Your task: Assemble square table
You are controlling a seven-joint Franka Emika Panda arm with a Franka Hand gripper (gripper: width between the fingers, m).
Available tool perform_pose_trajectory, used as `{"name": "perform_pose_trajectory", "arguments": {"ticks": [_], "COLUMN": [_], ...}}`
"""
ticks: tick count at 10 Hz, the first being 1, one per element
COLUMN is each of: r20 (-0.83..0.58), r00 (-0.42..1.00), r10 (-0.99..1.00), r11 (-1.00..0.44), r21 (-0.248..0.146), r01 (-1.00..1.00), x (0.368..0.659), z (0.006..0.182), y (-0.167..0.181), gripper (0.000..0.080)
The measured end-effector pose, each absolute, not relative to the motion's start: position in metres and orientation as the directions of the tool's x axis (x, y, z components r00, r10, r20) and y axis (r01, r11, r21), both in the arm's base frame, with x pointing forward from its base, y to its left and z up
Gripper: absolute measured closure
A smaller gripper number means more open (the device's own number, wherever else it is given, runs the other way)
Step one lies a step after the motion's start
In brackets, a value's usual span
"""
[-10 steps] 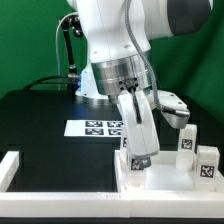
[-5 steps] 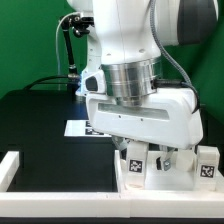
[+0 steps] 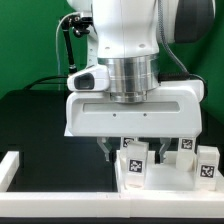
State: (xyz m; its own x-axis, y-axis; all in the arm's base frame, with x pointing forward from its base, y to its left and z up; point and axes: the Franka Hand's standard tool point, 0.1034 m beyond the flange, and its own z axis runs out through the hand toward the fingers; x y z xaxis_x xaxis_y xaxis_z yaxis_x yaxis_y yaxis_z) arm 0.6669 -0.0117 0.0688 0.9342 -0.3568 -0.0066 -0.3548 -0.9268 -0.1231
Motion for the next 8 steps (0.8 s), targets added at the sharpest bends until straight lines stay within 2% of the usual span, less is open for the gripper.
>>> {"name": "perform_pose_trajectory", "arguments": {"ticks": [1,2,3,6,8], "r20": [-0.009,-0.011,-0.015,-0.045,-0.073], "r00": [0.93,0.925,0.91,0.781,0.521], "r10": [-0.367,-0.38,-0.414,-0.623,-0.85], "r11": [-0.923,-0.918,-0.903,-0.773,-0.515], "r21": [-0.122,-0.122,-0.122,-0.118,-0.088], "r01": [-0.365,-0.378,-0.412,-0.624,-0.853], "x": [0.6665,0.6665,0.6665,0.6666,0.6664], "z": [0.0684,0.0684,0.0684,0.0684,0.069], "y": [-0.0115,-0.0116,-0.0115,-0.0111,-0.0097], "gripper": [0.0278,0.043,0.0514,0.0514,0.0514]}}
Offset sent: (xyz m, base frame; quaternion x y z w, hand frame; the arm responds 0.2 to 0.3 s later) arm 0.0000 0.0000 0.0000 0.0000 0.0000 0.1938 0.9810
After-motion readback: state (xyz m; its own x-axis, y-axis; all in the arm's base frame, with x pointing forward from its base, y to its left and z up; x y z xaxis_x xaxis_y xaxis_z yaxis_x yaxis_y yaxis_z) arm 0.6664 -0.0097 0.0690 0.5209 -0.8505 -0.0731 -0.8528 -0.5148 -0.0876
